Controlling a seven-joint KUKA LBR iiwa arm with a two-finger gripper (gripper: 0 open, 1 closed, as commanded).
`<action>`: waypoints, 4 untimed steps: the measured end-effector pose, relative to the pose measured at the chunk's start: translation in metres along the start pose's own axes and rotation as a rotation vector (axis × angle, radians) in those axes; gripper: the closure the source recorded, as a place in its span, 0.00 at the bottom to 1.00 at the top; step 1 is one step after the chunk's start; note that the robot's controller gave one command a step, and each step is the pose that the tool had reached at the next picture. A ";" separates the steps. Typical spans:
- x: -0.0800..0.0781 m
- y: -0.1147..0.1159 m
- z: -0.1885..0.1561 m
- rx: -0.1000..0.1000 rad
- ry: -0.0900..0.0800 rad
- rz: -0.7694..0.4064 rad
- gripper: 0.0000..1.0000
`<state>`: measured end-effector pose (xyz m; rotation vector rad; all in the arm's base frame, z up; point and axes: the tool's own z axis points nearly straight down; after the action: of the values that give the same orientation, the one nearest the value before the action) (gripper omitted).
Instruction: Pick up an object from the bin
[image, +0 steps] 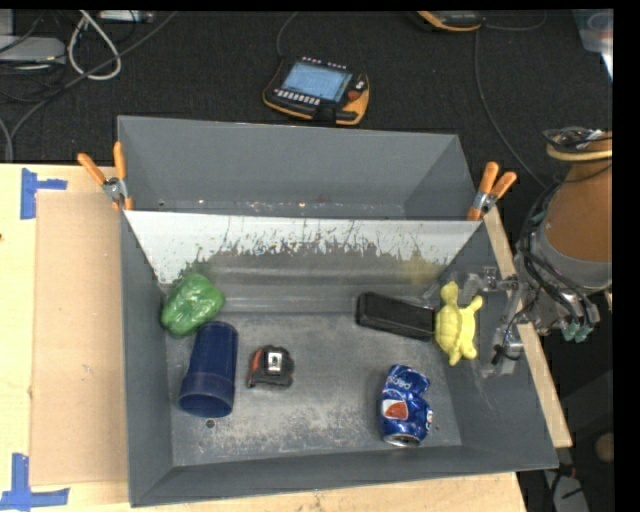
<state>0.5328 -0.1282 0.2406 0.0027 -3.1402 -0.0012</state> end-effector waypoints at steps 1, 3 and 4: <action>0.050 0.028 0.084 -0.006 0.009 -0.426 0.00; 0.042 0.041 0.111 -0.006 0.005 -0.777 0.00; 0.050 0.047 0.171 0.000 -0.006 -1.012 0.00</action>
Offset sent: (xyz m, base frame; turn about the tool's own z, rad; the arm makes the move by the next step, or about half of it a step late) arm -0.0564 0.0313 -0.0806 -0.5470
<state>0.4830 -0.0811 0.0701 1.5266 -2.7510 -0.0019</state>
